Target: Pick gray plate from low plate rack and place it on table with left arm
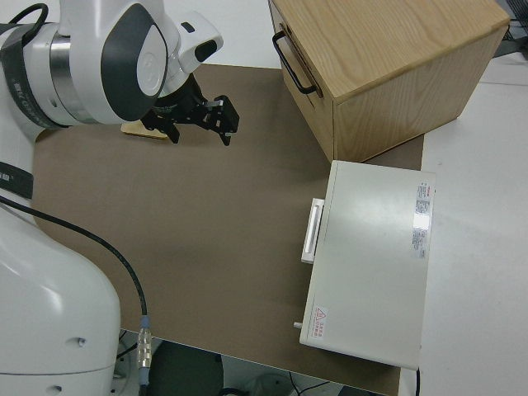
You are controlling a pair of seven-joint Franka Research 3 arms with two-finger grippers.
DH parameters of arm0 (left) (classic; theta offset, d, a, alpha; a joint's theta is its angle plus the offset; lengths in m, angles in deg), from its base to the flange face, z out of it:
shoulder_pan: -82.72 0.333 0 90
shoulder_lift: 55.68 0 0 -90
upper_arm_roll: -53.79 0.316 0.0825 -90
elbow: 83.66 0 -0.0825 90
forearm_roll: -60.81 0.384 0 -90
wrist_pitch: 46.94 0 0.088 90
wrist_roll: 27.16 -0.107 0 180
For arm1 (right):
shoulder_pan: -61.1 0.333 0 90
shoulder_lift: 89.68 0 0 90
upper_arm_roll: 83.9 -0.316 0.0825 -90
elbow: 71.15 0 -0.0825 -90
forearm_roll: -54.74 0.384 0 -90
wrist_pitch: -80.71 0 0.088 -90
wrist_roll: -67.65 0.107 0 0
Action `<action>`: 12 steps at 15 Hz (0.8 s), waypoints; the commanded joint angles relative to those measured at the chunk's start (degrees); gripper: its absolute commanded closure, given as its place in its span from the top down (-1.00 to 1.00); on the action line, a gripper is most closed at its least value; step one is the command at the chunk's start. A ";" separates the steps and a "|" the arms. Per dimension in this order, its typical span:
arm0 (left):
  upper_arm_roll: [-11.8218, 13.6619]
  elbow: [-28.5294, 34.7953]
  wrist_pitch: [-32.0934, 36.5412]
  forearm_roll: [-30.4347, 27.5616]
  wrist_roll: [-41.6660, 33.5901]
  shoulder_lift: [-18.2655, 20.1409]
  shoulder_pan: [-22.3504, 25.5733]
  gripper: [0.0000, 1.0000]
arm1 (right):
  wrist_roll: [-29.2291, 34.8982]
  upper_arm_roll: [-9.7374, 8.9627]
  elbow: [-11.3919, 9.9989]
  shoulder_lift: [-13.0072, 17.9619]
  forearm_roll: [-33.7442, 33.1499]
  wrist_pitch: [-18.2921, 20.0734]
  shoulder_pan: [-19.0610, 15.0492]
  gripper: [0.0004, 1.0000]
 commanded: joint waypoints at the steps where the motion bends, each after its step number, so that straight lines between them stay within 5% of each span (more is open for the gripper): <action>1: -0.59 -4.04 5.51 2.68 3.62 0.81 -1.73 -1.00 | 0.53 -1.03 0.42 0.12 1.09 0.88 -1.43 0.97; 12: -4.28 -19.77 20.37 2.77 7.13 0.46 -2.17 -1.00 | 0.53 -1.03 0.42 0.12 1.09 0.88 -1.43 0.97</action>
